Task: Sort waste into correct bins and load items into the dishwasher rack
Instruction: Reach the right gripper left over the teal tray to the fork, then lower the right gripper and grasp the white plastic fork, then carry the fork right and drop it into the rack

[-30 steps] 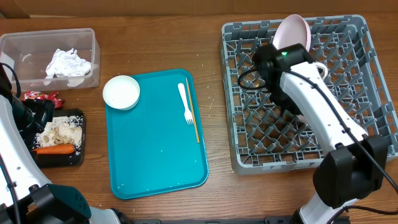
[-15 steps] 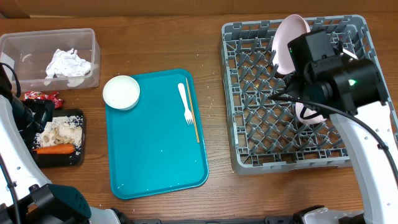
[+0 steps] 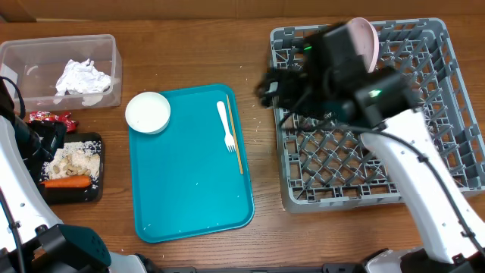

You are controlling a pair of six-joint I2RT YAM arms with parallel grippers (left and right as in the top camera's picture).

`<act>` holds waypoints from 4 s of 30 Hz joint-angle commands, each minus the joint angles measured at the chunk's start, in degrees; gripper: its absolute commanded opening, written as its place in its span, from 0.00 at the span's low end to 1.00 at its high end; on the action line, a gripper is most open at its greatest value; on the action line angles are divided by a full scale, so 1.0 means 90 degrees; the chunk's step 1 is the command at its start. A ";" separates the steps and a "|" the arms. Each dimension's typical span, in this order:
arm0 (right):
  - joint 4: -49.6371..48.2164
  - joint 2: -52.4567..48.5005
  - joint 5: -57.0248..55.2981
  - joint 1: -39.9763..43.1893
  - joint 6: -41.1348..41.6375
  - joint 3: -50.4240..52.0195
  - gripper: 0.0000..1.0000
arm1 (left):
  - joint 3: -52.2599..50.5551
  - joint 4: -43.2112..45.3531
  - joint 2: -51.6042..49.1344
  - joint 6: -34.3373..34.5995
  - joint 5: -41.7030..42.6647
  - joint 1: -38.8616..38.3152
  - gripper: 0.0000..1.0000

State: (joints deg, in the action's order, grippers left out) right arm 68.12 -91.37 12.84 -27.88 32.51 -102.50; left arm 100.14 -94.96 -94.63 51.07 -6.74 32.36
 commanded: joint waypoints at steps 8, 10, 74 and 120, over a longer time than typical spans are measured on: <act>-0.1634 -0.1593 -0.0459 -0.1722 -0.0260 -0.0017 1.00 | 0.0041 -0.0005 -0.0024 0.0017 -0.0129 0.0027 1.00; -0.1804 -0.2023 -0.0850 -0.1831 -0.0260 -0.0017 0.99 | 0.0041 -0.0005 -0.0024 0.0017 -0.0129 0.0027 1.00; -0.2652 -0.4503 -0.2305 -0.1984 0.0199 0.0272 0.17 | 0.0041 -0.0005 -0.0024 0.0017 -0.0129 0.0027 1.00; -0.1421 -0.2011 -0.2412 0.0799 -0.2174 0.0270 0.05 | 0.0041 -0.0005 -0.0024 0.0017 -0.0129 0.0027 1.00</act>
State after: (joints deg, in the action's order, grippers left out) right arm 55.33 -109.34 -10.72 -22.94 17.65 -100.01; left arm 100.14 -94.96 -94.63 51.07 -6.74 32.36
